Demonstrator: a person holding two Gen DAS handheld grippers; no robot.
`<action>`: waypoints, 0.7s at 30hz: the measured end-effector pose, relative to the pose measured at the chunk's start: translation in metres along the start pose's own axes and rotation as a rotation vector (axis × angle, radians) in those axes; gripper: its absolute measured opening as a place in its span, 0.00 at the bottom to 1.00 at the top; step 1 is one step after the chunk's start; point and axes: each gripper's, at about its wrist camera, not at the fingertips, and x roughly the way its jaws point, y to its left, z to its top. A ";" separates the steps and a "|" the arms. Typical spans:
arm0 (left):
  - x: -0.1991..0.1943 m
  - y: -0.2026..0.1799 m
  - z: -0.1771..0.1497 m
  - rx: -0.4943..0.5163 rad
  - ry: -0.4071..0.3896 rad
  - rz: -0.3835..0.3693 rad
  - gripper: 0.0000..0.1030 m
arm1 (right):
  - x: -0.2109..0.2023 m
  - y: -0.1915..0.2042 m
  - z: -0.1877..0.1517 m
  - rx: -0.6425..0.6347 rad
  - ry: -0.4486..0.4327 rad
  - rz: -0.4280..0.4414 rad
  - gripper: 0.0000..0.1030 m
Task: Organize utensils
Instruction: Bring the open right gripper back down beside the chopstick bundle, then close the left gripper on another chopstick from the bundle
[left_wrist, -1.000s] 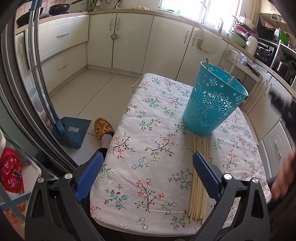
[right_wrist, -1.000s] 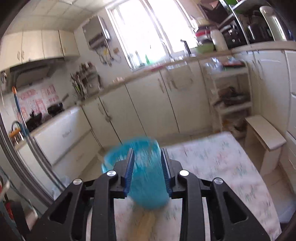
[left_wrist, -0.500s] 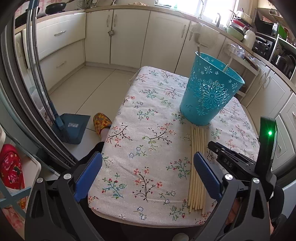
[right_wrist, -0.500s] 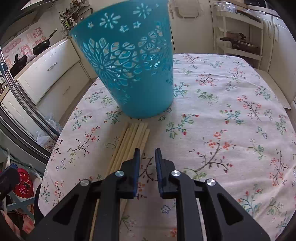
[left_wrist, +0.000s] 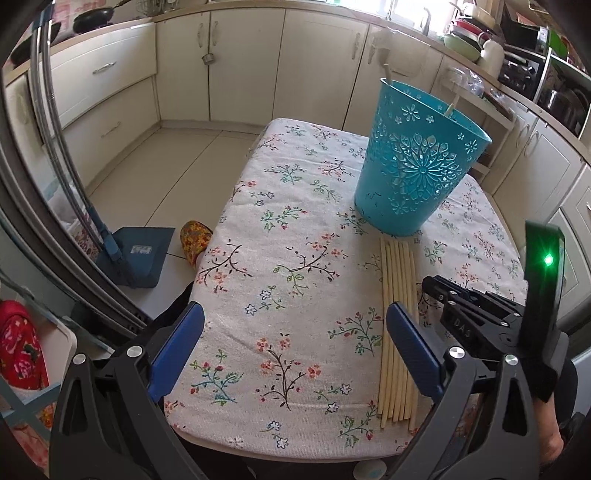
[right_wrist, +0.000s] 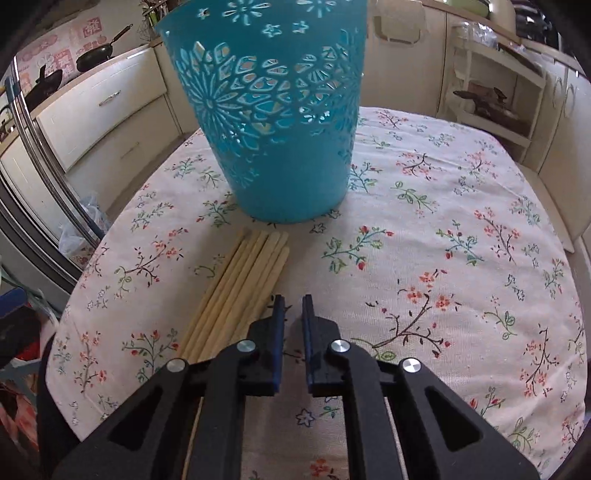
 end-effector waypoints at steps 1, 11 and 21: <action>0.000 -0.001 0.001 -0.002 -0.003 -0.001 0.92 | -0.003 -0.003 0.000 0.033 -0.007 0.034 0.08; 0.000 0.001 0.000 -0.004 0.007 0.008 0.92 | 0.003 0.020 -0.002 -0.015 -0.010 0.026 0.12; 0.019 -0.007 0.006 0.037 0.042 -0.006 0.92 | -0.004 -0.003 -0.005 -0.110 0.016 -0.054 0.08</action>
